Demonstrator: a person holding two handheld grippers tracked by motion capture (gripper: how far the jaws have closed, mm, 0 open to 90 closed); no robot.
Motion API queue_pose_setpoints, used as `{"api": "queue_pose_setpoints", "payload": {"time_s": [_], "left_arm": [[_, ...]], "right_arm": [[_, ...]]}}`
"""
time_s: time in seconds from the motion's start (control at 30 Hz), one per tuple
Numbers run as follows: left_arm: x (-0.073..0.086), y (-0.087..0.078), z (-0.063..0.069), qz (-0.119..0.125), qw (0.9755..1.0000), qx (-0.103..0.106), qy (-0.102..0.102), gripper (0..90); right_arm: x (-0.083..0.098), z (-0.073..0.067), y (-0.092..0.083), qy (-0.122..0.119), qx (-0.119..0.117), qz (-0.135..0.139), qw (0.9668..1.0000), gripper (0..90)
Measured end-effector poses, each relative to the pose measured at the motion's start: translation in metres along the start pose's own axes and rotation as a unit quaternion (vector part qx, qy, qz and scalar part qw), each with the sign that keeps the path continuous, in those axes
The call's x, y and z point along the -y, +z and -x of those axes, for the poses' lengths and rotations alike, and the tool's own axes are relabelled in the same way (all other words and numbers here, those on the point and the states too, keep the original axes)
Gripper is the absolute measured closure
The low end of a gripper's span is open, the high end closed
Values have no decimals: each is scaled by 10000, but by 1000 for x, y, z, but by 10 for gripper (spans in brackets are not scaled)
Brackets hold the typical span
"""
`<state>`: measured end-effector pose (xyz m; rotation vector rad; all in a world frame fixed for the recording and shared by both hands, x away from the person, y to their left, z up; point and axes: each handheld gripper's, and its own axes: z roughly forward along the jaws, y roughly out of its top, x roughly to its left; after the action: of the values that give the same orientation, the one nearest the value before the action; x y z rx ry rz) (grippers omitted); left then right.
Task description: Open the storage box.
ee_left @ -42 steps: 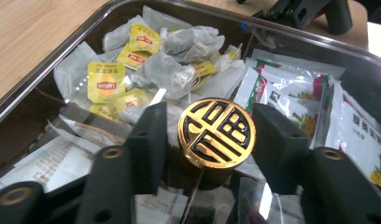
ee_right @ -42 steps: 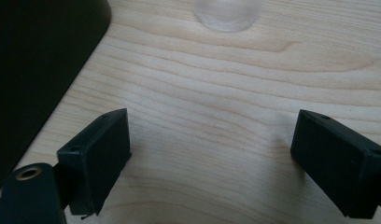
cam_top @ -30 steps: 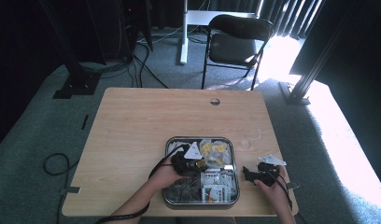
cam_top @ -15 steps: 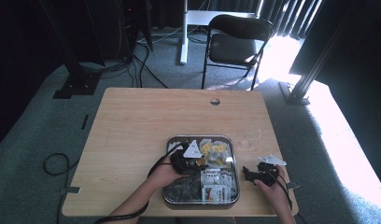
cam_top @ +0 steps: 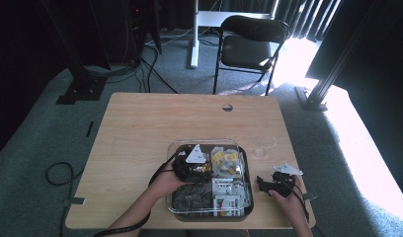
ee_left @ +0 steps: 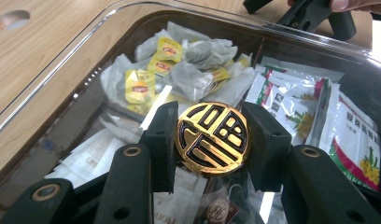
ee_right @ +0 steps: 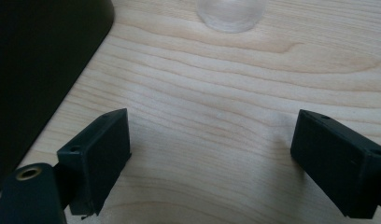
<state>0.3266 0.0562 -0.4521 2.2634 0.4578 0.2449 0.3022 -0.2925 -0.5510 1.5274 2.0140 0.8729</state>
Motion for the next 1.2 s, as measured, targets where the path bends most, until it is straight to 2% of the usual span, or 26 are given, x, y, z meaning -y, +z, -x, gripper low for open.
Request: {"api": "queue_pose_setpoints", "payload": {"time_s": [0.43, 0.83, 1.2], "left_arm": [[16, -20, -15, -34, 9996, -187, -221, 591], [35, -43, -32, -76, 9982, -439, -411, 591], [57, -69, -53, -48, 9946, -727, -737, 591]], "right_arm": [[0, 0, 0, -4, -1, 1, 10000, 113], [0, 0, 0, -8, 0, 0, 10000, 113], [0, 0, 0, -7, 0, -1, 10000, 113]]}}
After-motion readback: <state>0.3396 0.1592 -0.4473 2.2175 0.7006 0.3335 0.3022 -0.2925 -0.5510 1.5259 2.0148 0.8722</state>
